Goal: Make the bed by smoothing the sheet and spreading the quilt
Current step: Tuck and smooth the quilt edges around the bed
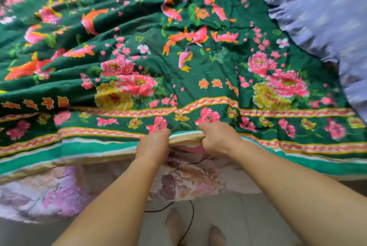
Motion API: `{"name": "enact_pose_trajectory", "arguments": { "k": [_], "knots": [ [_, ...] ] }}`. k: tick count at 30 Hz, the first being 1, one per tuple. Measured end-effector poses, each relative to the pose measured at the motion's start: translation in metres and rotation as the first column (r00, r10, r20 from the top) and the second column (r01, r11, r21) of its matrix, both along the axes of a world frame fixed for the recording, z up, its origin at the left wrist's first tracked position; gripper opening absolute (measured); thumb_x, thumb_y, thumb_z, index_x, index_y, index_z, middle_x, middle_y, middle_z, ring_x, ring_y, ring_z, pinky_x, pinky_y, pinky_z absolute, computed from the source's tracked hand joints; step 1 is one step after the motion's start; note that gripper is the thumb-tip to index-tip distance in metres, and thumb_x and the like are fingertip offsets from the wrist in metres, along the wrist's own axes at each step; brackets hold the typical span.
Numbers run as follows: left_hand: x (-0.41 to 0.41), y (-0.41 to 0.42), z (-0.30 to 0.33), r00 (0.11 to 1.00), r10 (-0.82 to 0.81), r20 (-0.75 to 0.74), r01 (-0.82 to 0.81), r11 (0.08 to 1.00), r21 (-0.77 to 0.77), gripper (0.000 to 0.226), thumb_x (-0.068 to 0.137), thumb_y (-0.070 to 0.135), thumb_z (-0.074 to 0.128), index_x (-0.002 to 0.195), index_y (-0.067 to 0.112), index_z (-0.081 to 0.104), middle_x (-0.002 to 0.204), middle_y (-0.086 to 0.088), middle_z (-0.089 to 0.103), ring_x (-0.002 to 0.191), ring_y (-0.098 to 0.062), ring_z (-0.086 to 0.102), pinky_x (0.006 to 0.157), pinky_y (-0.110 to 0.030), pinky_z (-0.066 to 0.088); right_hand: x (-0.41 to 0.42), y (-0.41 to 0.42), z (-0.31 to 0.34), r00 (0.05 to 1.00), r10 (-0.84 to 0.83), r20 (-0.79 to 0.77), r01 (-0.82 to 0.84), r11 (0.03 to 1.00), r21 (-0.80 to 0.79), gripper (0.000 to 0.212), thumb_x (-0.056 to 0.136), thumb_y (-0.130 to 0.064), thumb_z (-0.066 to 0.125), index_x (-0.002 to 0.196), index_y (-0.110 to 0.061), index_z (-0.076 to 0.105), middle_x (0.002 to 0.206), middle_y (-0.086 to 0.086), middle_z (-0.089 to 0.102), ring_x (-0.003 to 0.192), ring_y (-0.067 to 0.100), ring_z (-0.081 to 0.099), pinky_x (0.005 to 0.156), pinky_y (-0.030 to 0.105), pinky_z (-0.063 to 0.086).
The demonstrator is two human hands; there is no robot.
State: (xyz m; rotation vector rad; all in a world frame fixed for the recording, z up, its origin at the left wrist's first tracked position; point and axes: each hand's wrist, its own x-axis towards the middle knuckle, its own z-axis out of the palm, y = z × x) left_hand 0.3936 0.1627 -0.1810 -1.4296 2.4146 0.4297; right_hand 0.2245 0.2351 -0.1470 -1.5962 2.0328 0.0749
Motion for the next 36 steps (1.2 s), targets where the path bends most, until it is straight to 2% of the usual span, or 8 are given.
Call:
{"name": "enact_pose_trajectory", "arguments": {
  "k": [4,8,13,20,25,27,30,36],
  "knots": [
    [-0.009,0.016,0.039,0.996,-0.06,0.058,0.061,0.998,-0.002,0.033,0.09,0.016,0.049,0.123,0.02,0.047,0.118,-0.008,0.062,0.11,-0.031,0.059,0.082,-0.038,0.047,-0.007,0.021,0.022,0.996,0.09,-0.025,-0.092,0.994,-0.066,0.034,0.086,-0.041,0.051,0.111,-0.019,0.044,0.108,0.015,0.064,0.1,0.036,0.06,0.069,0.036,0.038],
    [-0.01,0.038,0.071,0.997,-0.071,0.025,0.072,0.996,-0.05,0.017,0.09,0.021,0.049,0.106,0.021,0.054,0.109,-0.005,0.065,0.103,-0.029,0.061,0.079,-0.037,0.048,-0.01,0.047,0.043,0.974,0.182,-0.138,-0.19,0.981,-0.046,0.078,0.069,-0.058,0.068,0.126,-0.019,0.033,0.11,0.009,0.065,0.101,0.034,0.062,0.074,0.037,0.046],
    [-0.009,0.067,0.094,0.995,-0.085,0.058,0.084,0.996,0.022,0.025,0.081,0.035,0.059,0.103,0.024,0.055,0.105,-0.001,0.066,0.1,-0.027,0.062,0.079,-0.035,0.049,-0.009,0.07,0.065,0.977,0.174,-0.126,-0.169,0.984,0.053,0.045,0.077,-0.043,0.065,0.111,-0.018,0.052,0.108,0.01,0.065,0.102,0.034,0.061,0.08,0.037,0.049],
    [-0.018,0.1,0.114,0.986,-0.118,0.115,0.101,0.984,0.147,0.039,0.072,0.046,0.065,0.107,0.03,0.06,0.102,0.005,0.068,0.097,-0.02,0.063,0.075,-0.03,0.05,-0.023,0.09,0.091,0.982,0.183,-0.035,-0.177,0.974,0.141,0.027,0.07,-0.038,0.067,0.084,-0.016,0.063,0.083,0.008,0.067,0.074,0.029,0.061,0.061,0.033,0.049],
    [-0.014,0.107,0.114,0.981,-0.134,0.14,0.12,0.987,0.103,0.032,0.077,0.04,0.061,0.107,0.029,0.061,0.101,0.004,0.067,0.096,-0.021,0.063,0.077,-0.032,0.051,-0.019,0.108,0.077,0.981,0.194,0.009,-0.194,0.975,0.104,0.034,0.072,-0.036,0.069,0.099,-0.02,0.057,0.099,0.006,0.065,0.092,0.029,0.061,0.071,0.035,0.049],
    [-0.01,0.107,0.112,0.983,-0.132,0.128,0.128,0.991,0.037,0.028,0.079,0.035,0.058,0.107,0.03,0.061,0.102,0.004,0.067,0.097,-0.021,0.063,0.079,-0.033,0.051,-0.015,0.118,0.067,0.981,0.179,-0.075,-0.178,0.984,0.016,0.037,0.078,-0.039,0.065,0.107,-0.022,0.052,0.11,0.005,0.061,0.103,0.029,0.057,0.078,0.036,0.045],
    [-0.008,0.104,0.117,0.985,-0.127,0.119,0.131,0.991,-0.027,0.026,0.082,0.034,0.055,0.106,0.029,0.061,0.103,0.004,0.067,0.099,-0.021,0.063,0.078,-0.032,0.049,-0.031,0.127,0.062,0.956,0.108,-0.273,-0.123,0.992,-0.039,0.035,0.087,-0.02,0.054,0.121,-0.018,0.046,0.123,0.008,0.053,0.116,0.03,0.05,0.091,0.039,0.042],
    [-0.01,0.108,0.119,0.975,-0.165,0.148,0.171,0.985,-0.027,0.022,0.087,0.037,0.052,0.107,0.029,0.06,0.104,0.003,0.066,0.101,-0.022,0.061,0.078,-0.032,0.049,-0.073,0.149,0.065,0.983,-0.001,-0.185,0.017,0.997,0.082,0.021,0.085,-0.007,0.049,0.102,-0.017,0.04,0.114,0.017,0.061,0.105,0.035,0.058,0.072,0.035,0.04]
  ]
}}
